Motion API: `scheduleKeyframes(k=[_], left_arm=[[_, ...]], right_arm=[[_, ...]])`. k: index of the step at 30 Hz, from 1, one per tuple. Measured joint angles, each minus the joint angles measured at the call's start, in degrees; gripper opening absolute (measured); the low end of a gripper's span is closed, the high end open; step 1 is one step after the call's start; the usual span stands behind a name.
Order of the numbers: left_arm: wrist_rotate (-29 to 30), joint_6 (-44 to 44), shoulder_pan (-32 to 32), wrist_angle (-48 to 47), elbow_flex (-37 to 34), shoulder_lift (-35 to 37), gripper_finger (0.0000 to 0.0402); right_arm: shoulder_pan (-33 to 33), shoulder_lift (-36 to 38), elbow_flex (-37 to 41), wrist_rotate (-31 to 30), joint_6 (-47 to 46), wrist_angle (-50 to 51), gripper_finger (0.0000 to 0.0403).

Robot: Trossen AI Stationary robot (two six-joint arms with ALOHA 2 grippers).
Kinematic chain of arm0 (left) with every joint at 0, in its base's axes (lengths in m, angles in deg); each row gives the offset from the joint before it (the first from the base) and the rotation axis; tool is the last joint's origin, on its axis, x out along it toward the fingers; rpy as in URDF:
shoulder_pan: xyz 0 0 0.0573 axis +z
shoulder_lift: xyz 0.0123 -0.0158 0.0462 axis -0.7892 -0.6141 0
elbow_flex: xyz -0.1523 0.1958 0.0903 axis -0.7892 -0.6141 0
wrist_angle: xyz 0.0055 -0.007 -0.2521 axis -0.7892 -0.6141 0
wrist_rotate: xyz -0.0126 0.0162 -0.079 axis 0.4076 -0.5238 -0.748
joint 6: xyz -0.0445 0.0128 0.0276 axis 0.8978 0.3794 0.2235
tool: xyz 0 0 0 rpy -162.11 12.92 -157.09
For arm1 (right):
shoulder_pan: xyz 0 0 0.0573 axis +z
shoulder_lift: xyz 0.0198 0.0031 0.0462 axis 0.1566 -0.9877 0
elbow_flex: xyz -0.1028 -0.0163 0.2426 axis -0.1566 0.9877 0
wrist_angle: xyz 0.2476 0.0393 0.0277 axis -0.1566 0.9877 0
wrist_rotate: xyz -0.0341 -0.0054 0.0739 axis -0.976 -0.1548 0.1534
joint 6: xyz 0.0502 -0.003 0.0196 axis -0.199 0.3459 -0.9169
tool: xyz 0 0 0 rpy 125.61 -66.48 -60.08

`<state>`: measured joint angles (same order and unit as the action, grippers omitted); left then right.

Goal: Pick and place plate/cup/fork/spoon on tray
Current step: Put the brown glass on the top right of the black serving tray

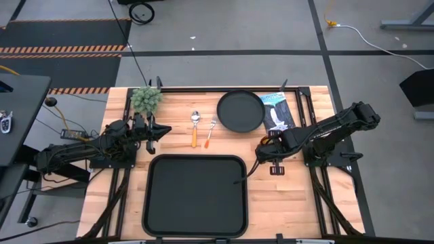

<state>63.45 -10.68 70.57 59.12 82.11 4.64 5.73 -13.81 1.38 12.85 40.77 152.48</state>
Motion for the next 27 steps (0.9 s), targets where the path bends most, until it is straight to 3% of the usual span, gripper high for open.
scheduleKeyframes(k=[3, 6, 11, 27], left_arm=[[0.0, 0.01, 0.02, 0.0, 0.02, 0.01, 0.0029], [0.0, 0.04, 0.01, 0.0, 0.01, 0.01, 0.003], [0.0, 0.02, 0.01, -0.02, 0.01, -0.01, 0.003], [0.0, 0.03, 0.02, -0.02, 0.01, -0.01, 0.0029]], right_arm=[[0.0, 0.02, 0.0, 0.84, -0.09, -0.28, 0.0012], [-0.04, -0.1, -1.08, 1.02, -1.42, -0.96, 0.0014], [-0.14, -2.94, -8.1, -0.55, -2.63, -1.47, 0.0012], [1.06, -32.1, -48.46, 2.88, -5.38, 5.37, 0.0011]])
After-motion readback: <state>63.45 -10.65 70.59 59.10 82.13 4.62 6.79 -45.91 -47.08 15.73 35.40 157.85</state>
